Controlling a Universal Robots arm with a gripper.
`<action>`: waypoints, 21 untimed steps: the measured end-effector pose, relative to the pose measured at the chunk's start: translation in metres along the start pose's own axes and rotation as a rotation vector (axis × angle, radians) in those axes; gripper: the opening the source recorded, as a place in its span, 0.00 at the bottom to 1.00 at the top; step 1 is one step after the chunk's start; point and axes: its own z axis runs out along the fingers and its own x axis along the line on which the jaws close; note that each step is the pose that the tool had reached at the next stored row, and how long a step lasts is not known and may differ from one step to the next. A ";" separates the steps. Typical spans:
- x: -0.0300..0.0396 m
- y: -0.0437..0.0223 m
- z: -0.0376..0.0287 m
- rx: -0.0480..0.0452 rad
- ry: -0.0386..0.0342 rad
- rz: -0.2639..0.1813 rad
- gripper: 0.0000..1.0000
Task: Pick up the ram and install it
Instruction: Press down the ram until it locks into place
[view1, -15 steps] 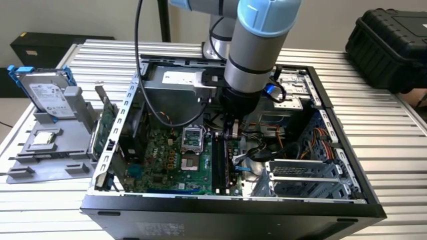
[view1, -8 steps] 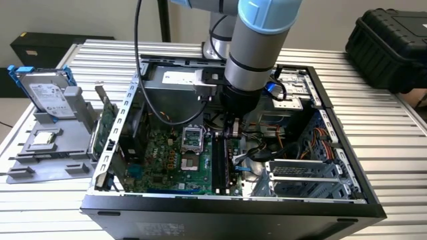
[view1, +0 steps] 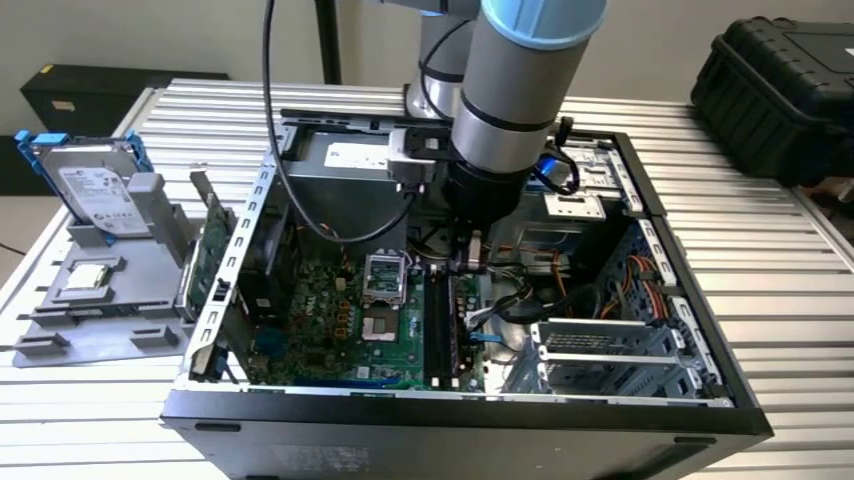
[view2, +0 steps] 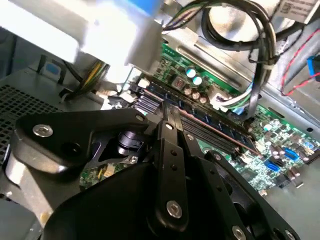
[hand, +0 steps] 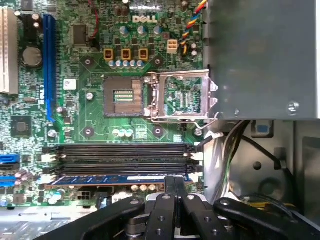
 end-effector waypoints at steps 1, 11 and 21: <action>0.0036 -0.0002 -0.0001 0.0001 0.0017 0.000 0.00; 0.0253 -0.0003 0.0003 0.0012 0.0203 0.001 0.00; 0.0278 -0.0002 0.0016 0.0017 0.0251 0.002 0.00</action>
